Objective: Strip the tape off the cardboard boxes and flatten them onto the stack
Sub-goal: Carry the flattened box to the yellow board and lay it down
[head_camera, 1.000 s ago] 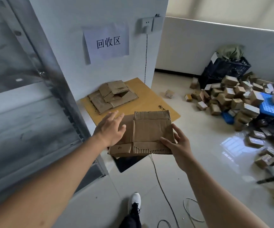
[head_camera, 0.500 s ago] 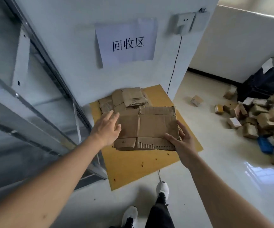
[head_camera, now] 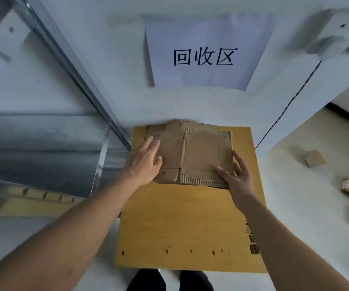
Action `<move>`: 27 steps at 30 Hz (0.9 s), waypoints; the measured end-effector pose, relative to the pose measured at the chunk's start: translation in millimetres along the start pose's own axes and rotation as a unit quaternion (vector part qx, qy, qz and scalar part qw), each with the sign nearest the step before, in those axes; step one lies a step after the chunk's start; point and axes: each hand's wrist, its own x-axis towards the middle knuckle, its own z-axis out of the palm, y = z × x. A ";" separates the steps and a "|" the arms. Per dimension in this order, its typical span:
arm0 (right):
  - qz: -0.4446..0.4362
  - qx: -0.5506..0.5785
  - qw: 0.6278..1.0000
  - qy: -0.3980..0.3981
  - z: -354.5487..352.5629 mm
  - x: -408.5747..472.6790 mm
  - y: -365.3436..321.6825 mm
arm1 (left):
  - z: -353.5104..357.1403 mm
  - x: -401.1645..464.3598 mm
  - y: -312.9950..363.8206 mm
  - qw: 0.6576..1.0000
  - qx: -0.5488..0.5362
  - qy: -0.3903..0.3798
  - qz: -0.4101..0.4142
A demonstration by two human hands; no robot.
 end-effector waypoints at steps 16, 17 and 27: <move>-0.037 -0.238 0.970 0.026 34.2 138.8 33.5 | 57.2 97.6 -18.3 0.998 -0.019 -0.065 0.017; -0.051 -0.319 0.946 0.039 34.2 142.3 37.1 | 59.8 99.7 -18.2 0.996 -0.015 -0.083 0.021; -0.087 -0.728 0.649 -0.204 69.4 181.8 17.9 | 72.8 137.4 0.3 0.980 0.141 -0.142 0.013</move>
